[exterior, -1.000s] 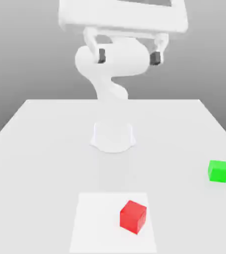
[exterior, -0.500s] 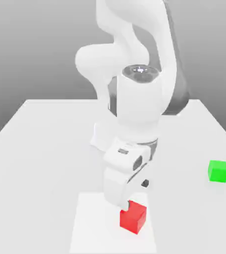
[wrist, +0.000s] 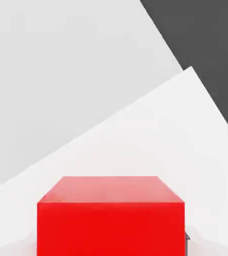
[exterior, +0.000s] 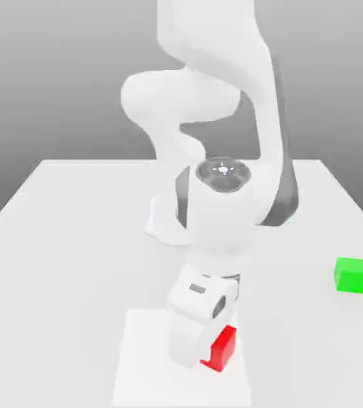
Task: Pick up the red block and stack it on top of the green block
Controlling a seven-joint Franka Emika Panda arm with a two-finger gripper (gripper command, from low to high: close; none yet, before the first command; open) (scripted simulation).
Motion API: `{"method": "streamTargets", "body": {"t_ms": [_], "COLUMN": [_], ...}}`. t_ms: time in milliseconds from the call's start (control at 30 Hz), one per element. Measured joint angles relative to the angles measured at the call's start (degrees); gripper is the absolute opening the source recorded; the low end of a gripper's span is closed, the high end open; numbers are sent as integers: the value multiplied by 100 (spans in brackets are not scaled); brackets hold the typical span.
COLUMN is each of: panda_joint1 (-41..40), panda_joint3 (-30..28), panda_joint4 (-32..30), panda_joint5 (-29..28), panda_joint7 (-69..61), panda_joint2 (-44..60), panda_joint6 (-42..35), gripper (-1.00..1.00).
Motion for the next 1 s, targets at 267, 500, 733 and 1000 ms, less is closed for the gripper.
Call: {"method": "streamTargets", "body": {"t_ms": [267, 500, 733, 1000], "panda_joint1": [904, 2005, 3200, 3485], "panda_joint3": [573, 1167, 1653, 1518], "panda_joint4": [-155, -257, -358, -330], "panda_joint5": [-222, -207, -134, -762], "panda_joint7": [-820, -2046, -3313, -3177], "panda_joint2": [-708, -998, -1295, -160], "panda_joint6": [-555, -745, -933, 154], "gripper": [-100, -100, -100, 100]}}
